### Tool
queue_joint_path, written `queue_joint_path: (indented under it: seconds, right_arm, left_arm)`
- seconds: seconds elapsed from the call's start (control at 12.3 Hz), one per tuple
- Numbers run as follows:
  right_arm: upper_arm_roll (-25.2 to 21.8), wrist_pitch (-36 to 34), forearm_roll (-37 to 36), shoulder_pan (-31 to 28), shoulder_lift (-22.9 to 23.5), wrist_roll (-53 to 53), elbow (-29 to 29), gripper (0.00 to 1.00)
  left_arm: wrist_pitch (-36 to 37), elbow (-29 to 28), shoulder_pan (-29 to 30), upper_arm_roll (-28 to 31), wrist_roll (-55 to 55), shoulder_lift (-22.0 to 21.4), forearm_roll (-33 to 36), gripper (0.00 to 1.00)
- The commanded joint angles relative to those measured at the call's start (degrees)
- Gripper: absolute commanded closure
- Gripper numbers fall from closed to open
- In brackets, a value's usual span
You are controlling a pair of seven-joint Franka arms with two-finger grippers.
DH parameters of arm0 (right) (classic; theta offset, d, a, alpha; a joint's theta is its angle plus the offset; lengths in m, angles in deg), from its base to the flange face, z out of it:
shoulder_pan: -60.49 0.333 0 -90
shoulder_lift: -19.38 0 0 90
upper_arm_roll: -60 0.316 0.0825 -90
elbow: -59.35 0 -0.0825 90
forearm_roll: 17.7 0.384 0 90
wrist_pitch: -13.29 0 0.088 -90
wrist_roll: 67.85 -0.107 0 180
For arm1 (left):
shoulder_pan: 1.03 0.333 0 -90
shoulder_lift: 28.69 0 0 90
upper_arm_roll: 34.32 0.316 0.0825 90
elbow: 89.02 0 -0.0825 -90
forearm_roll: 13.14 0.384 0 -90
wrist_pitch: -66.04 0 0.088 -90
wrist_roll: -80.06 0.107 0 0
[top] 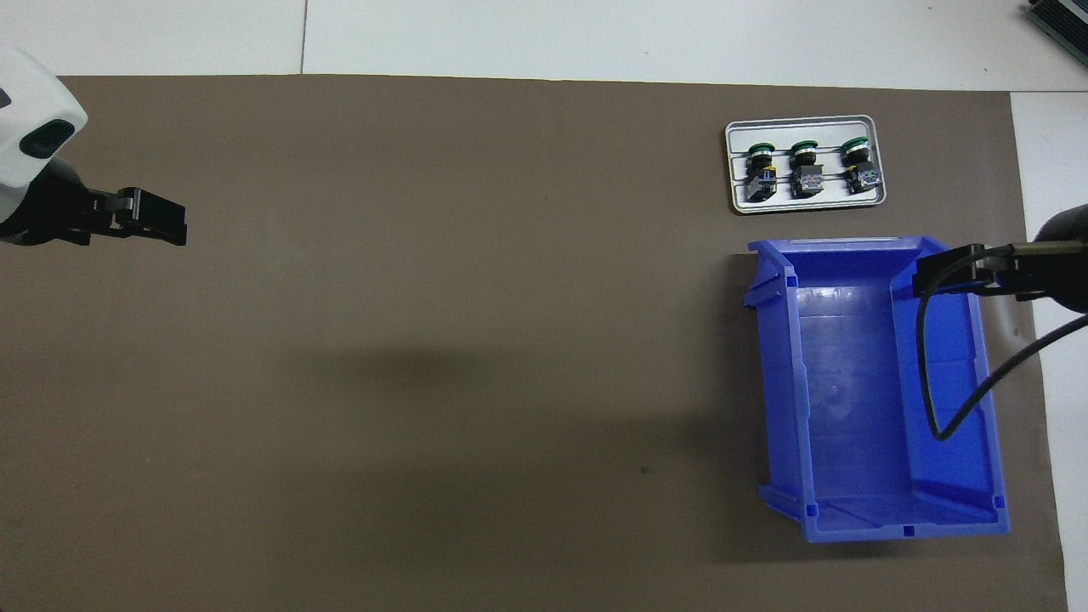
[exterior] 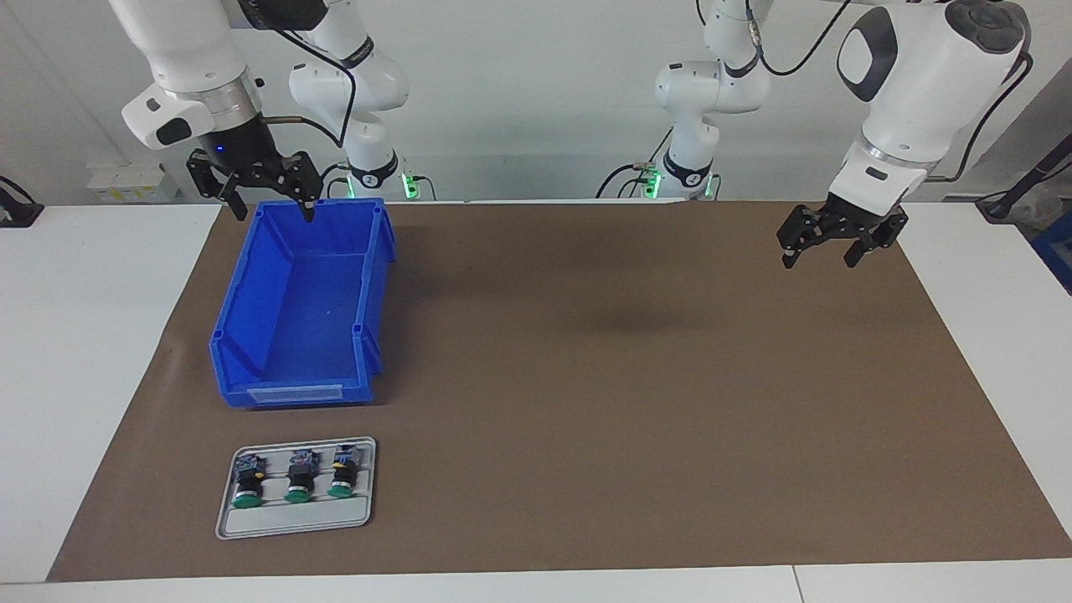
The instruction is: Place and press button with both arms
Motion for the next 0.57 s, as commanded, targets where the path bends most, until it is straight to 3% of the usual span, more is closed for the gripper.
queue_joint_path:
  seconds: [0.0,0.49]
  right_arm:
    - [0.2,0.3,0.4,-0.5,-1.4,-0.1,1.7,0.0]
    - [0.6,0.3,0.5,-0.3,-1.5,0.7,1.1,0.0]
  left_arm:
    - [-0.8,-2.2,0.4,-0.1,0.4,-1.8,-0.6,0.0]
    - [-0.8,-2.2,0.4,-0.1,0.4,-1.7,-0.6,0.0]
